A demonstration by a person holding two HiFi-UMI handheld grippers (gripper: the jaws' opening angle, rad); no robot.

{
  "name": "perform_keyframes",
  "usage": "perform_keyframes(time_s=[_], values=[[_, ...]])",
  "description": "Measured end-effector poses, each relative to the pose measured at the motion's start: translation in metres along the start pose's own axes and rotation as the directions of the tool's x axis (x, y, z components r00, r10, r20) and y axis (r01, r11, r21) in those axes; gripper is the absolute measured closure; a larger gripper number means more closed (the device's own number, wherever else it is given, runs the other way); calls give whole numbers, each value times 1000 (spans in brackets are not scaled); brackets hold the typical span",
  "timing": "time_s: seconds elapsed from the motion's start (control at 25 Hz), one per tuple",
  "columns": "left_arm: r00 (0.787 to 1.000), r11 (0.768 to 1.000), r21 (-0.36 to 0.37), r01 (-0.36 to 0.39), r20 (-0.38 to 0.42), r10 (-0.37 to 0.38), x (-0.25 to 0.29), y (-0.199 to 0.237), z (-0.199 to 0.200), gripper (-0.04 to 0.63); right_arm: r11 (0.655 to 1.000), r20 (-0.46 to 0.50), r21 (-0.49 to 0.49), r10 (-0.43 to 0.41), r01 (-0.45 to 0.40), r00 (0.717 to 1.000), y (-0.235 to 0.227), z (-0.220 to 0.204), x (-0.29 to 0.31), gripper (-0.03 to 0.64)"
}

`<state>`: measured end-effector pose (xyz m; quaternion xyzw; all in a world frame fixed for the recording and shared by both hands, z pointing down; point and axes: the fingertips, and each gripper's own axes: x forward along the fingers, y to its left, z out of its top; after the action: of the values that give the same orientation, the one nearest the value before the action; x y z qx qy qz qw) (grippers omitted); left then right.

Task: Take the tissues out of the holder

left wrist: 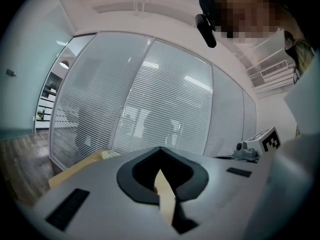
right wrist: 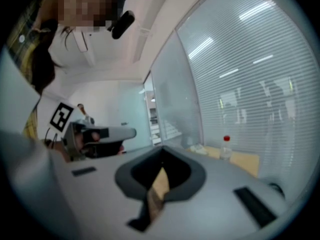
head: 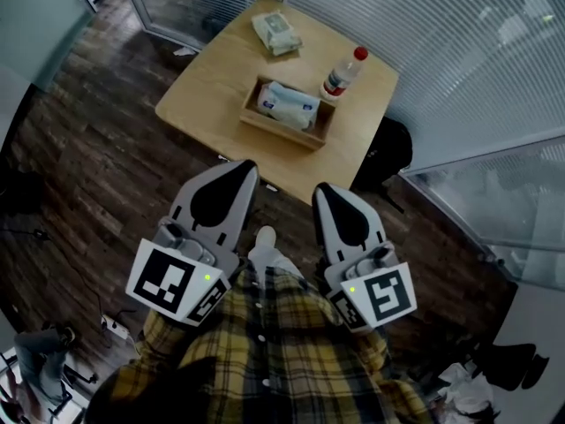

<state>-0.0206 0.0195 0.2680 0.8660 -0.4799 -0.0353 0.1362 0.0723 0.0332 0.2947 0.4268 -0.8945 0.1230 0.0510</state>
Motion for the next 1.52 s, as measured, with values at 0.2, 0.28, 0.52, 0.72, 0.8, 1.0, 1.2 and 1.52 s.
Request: perform_keyframes(time_s=[0.2, 0.28, 0.52, 0.72, 0.8, 1.0, 1.2, 1.52], values=[[1000, 1000, 6, -27, 0, 27, 14, 2, 2, 588, 1000, 11, 16, 19, -19, 1000, -18, 6, 6, 604], [999, 999, 6, -33, -3, 33, 18, 2, 2, 588, 1000, 11, 18, 20, -20, 1000, -23, 6, 8, 604], [999, 999, 16, -36, -4, 36, 34, 13, 6, 588, 999, 22, 39, 18, -19, 1000, -35, 10, 23, 604], [1000, 1000, 10, 10, -22, -9, 55, 30, 8, 588, 999, 5, 37, -27, 27, 1000, -45, 12, 44, 604], [999, 999, 9, 38, -28, -38, 68, 41, 12, 588, 998, 4, 37, -52, 52, 999, -51, 16, 57, 604], [993, 994, 18, 112, -43, -111, 104, 73, 25, 588, 993, 12, 43, -111, 111, 994, -65, 25, 100, 604], [985, 985, 33, 169, -52, -167, 131, 110, 43, 588, 987, 37, 42, -157, 155, 987, -75, 42, 144, 604], [957, 959, 41, 281, -91, -276, 161, 148, 57, 588, 959, 65, 55, -281, 278, 958, -96, 59, 185, 604]])
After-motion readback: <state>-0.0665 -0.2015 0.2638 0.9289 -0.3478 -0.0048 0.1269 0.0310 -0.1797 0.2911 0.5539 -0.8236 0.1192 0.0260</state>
